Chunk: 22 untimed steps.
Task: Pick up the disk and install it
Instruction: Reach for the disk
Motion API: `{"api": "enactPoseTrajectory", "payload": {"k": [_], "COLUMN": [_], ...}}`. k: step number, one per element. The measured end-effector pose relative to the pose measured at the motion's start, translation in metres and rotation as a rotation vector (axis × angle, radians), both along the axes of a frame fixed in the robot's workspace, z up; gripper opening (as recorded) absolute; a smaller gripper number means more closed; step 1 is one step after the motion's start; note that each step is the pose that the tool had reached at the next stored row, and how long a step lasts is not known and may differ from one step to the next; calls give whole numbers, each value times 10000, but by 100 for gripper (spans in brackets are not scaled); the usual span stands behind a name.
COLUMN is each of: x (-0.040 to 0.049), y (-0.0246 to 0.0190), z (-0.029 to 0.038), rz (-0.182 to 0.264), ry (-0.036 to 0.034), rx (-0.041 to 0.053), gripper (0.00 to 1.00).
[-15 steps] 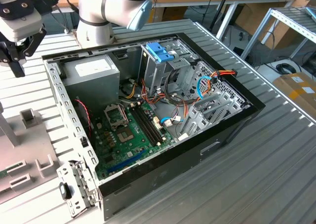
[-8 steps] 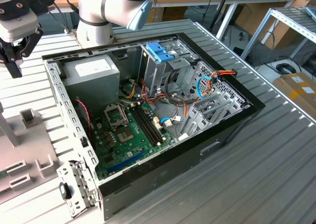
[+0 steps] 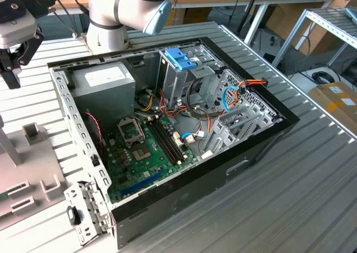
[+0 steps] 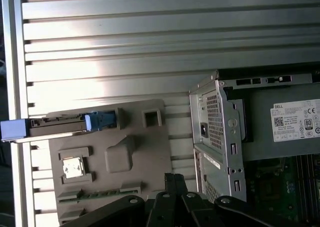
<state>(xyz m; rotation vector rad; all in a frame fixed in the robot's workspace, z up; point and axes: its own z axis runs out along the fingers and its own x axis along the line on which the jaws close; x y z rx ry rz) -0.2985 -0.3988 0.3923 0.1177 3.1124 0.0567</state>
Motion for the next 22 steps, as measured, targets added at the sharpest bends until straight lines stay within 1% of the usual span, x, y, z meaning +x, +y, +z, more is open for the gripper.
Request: {"api": "enactPoseTrajectory", "payload": {"k": [3, 15, 22], "x": [-30, -98, -158], "y": [0, 0, 0], "z": [0, 0, 0], "rz": [-1, -1, -1], "ry": [0, 0, 0], "rx": [0, 0, 0], "gripper": [10, 10, 10]}}
